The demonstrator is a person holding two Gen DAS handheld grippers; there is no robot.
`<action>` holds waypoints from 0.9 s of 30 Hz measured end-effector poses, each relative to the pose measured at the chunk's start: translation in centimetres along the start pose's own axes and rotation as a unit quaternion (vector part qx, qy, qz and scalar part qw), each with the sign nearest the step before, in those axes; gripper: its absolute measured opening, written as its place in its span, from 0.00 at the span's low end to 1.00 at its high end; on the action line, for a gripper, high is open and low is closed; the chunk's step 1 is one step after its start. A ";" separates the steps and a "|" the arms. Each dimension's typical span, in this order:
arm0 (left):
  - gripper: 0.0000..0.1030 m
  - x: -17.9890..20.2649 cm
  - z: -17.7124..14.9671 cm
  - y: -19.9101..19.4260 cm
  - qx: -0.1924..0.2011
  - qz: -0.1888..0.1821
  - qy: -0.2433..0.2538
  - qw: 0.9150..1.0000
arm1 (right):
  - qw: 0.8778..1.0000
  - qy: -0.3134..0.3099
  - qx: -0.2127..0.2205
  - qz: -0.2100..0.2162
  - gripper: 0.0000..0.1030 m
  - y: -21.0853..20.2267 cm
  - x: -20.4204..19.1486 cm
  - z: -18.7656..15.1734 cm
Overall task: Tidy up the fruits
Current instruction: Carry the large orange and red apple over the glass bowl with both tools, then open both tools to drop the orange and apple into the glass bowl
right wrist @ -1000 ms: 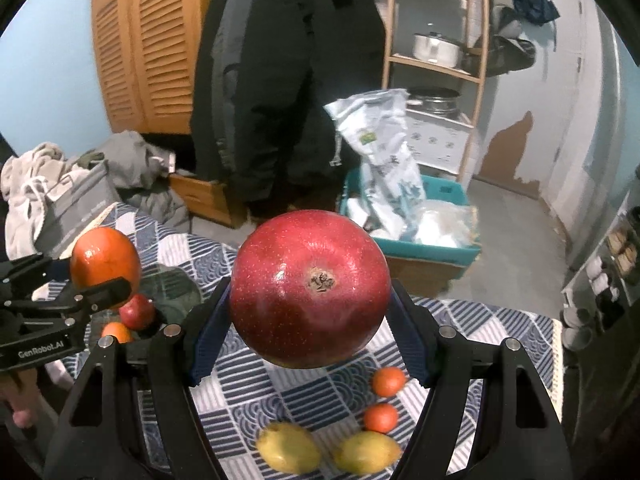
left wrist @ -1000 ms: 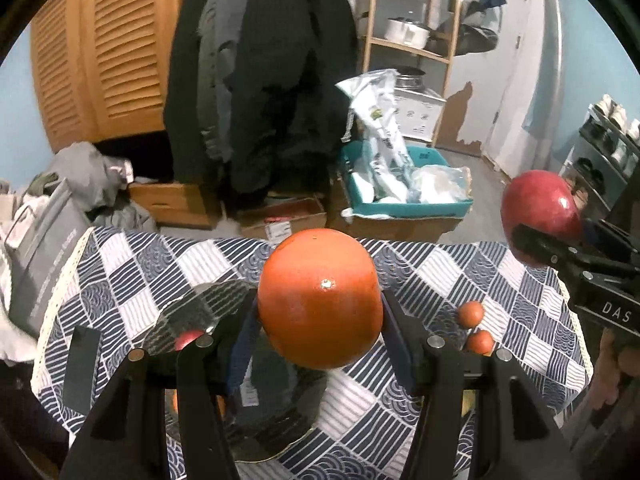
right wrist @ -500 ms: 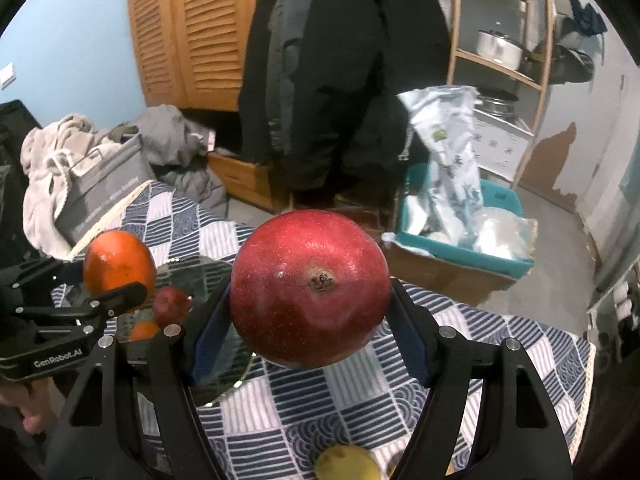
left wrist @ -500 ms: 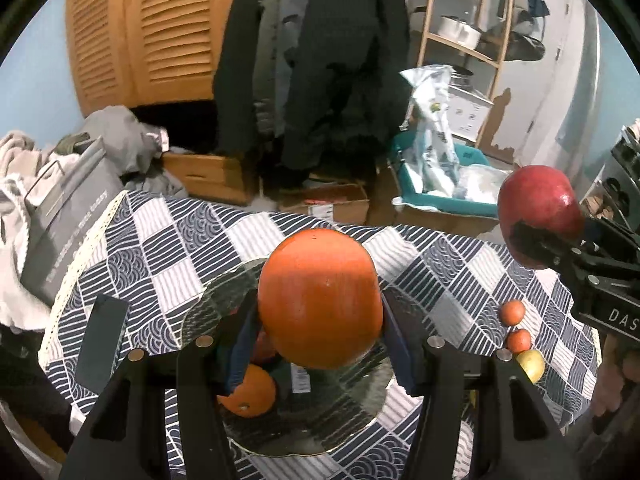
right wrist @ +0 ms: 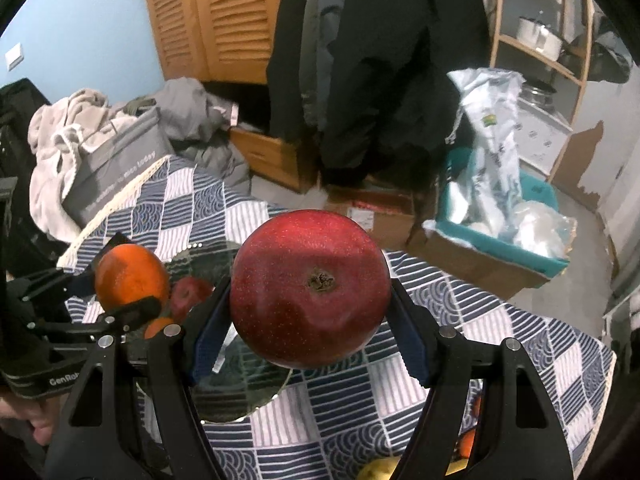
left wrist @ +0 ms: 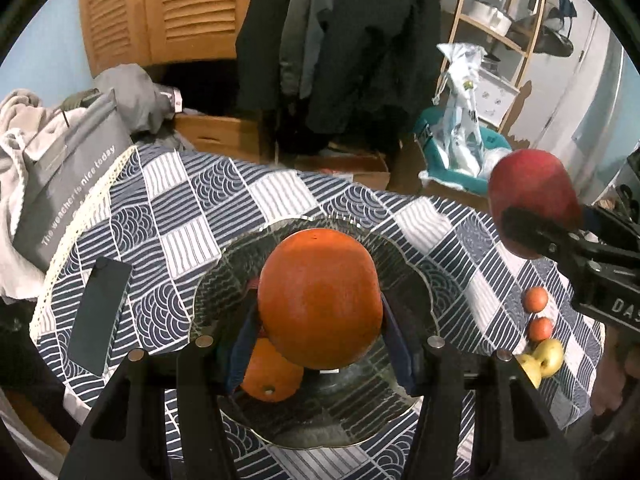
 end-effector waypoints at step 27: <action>0.58 0.6 -4.6 5.4 -0.104 -0.025 -0.022 0.994 | 0.993 -0.019 -0.115 -0.015 0.72 9.1 -0.3 -5.1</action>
Point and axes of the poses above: each gripper's, at about its wrist camera, not at the fingertips, and y roughly the way its jaws point, x to its right, z to its top, the point moved 6 cm from there along y, roughly the way its jaws point, and after that the axes turned 13 degrees about y, right-handed, at the moved point
